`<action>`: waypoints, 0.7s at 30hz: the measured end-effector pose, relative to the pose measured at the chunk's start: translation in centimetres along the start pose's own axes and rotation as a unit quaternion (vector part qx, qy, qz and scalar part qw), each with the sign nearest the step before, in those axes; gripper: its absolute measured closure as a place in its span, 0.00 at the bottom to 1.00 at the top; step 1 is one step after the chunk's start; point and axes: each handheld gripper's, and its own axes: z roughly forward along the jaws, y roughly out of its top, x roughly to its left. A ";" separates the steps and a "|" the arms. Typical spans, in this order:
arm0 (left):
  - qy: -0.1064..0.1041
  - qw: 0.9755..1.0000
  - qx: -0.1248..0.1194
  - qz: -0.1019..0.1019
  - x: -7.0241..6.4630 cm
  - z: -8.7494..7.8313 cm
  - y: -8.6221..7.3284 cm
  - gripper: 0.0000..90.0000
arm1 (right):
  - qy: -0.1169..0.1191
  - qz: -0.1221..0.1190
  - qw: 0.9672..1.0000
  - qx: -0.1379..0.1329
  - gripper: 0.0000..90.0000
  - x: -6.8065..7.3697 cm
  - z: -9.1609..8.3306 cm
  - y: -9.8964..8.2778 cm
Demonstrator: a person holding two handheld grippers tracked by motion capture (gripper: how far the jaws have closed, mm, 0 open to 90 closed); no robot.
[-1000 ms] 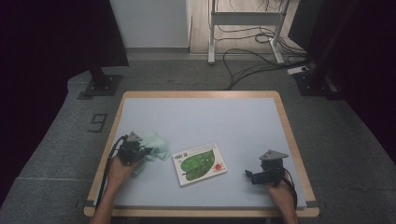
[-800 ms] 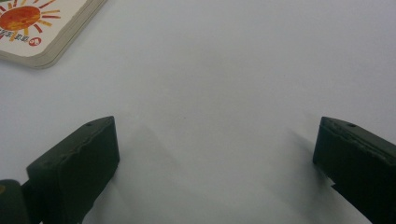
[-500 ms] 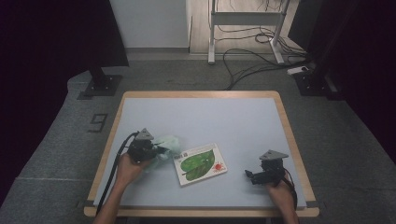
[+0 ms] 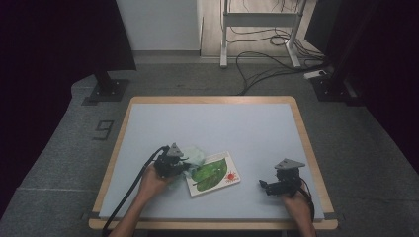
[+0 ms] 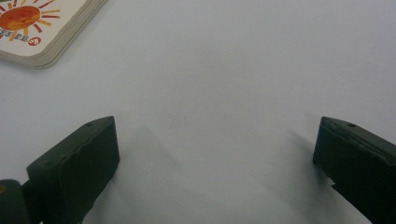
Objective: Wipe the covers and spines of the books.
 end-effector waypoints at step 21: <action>-0.046 0.999 0.003 0.021 -1.8 4.6 5.0 0.87 | 0.000 0.000 1.000 0.000 0.00 0.0 0.0 0.0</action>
